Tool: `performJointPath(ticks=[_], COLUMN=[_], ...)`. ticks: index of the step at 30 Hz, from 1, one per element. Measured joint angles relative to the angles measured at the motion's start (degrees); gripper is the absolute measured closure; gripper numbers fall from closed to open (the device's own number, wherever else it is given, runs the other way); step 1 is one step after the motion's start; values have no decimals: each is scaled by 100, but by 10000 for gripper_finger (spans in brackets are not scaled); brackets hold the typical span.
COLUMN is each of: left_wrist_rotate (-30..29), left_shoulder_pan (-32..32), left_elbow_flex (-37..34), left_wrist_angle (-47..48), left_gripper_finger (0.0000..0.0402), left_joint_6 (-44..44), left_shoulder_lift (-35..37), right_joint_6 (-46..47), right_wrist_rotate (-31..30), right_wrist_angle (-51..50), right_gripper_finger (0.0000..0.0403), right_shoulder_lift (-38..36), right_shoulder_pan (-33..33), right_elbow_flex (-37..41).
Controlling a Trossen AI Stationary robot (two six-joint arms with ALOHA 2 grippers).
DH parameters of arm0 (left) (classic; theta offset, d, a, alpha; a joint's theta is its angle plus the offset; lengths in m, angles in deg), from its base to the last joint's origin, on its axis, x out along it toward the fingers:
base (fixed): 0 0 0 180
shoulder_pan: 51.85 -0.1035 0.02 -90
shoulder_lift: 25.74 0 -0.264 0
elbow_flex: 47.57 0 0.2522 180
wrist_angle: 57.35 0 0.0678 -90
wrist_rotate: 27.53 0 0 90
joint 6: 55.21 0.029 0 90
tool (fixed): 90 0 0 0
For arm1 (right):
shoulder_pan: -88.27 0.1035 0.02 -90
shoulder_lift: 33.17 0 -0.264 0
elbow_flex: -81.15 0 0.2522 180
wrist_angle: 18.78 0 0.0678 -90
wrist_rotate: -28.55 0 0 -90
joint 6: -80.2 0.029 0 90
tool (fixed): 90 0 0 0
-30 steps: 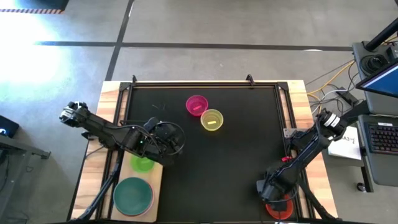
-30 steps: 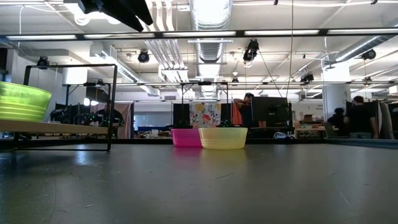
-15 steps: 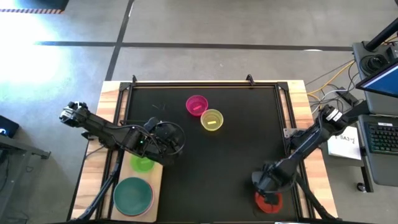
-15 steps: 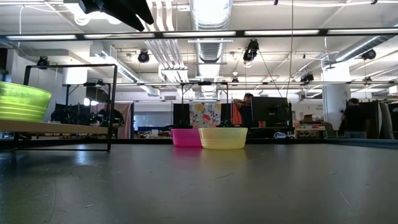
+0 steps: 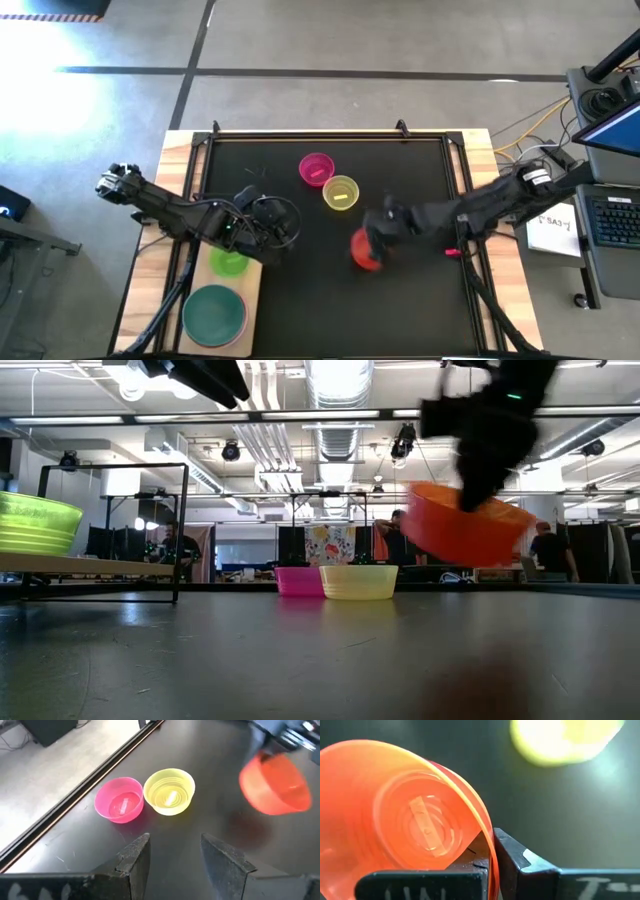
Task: Place and stack bowls onto a shelf
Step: Stack the orange transparent bowl on top of the green transparent bowl on the shelf
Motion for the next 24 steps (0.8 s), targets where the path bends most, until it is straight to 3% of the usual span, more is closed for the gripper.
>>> performJointPath(ticks=[6, 15, 21, 24], left_wrist_rotate=[-122, -1919, -2820, -3176], left_shoulder_pan=[-264, -637, -693, -745], left_elbow_flex=[0, -2, -1, -2], left_wrist_angle=[-225, -1597, -2961, -3516], left_gripper_finger=[246, 246, 246, 246], left_joint_6=[-82, 1203, 2868, 3759], left_shoulder_lift=[0, -51, -199, -277], right_joint_6=[-1051, -1939, -2889, -3315], right_wrist_rotate=[-8, -100, -1639, -1952], right_wrist_angle=[258, 1525, 2431, 2989], right_gripper_finger=[394, 394, 394, 394], right_shoulder_lift=[4, 4, 7, 11], right_shoulder_pan=[-1268, -2002, -1996, -2009], right_elbow_flex=[-1187, -2046, -1992, -1984])
